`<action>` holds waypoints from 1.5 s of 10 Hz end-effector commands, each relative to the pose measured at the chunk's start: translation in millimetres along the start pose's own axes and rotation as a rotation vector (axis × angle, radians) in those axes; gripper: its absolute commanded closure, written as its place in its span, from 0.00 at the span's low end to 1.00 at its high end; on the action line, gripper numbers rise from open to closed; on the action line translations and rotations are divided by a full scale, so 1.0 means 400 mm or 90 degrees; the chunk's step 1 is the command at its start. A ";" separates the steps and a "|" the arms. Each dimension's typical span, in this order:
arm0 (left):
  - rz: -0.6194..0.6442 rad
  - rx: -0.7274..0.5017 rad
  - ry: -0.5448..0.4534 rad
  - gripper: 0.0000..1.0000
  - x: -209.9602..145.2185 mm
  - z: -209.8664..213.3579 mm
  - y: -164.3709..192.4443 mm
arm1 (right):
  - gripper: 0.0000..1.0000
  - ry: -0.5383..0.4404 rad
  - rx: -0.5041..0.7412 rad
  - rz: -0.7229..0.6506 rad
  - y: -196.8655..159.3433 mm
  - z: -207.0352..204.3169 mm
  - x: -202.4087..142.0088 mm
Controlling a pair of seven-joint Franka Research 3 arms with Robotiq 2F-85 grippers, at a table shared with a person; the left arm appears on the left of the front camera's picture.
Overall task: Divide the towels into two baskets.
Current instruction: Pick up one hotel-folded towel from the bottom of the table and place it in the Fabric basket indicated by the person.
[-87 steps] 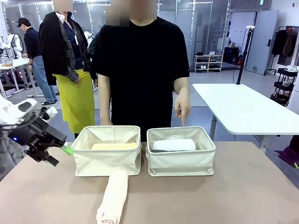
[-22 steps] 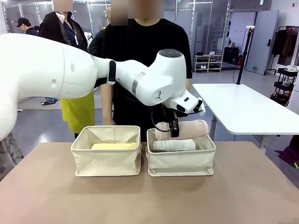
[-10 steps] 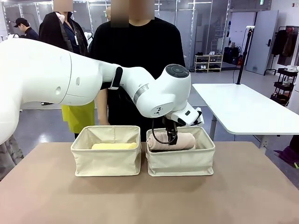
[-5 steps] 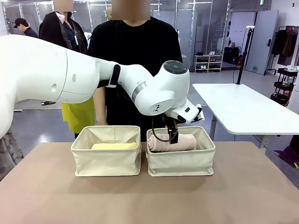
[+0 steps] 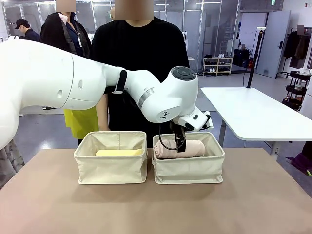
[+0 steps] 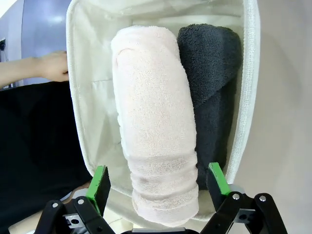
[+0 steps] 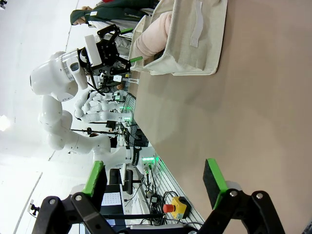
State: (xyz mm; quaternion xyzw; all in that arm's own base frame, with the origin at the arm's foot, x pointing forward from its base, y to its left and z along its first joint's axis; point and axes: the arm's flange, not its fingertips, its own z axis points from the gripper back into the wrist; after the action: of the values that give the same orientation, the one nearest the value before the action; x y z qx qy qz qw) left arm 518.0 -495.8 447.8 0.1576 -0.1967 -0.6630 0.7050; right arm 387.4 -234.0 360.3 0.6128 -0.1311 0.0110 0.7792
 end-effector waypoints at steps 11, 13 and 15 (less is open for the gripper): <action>0.286 -0.090 -0.084 0.00 -0.212 0.256 -0.019 | 0.00 -0.001 -0.010 -0.014 0.011 -0.007 -0.008; 0.391 -0.190 -0.150 0.00 -0.398 0.316 -0.076 | 0.00 -0.001 -0.010 -0.014 0.011 -0.007 -0.008; 0.508 -0.248 -0.227 0.00 -0.615 0.395 -0.143 | 0.00 -0.001 -0.010 -0.014 0.011 -0.007 -0.008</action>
State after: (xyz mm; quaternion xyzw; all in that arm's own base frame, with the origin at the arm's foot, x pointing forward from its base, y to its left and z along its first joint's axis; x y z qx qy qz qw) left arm 419.4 -305.7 544.4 -0.1244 -0.2121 -0.4033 0.8814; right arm 387.0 -234.4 360.2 0.6126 -0.1312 0.0105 0.7793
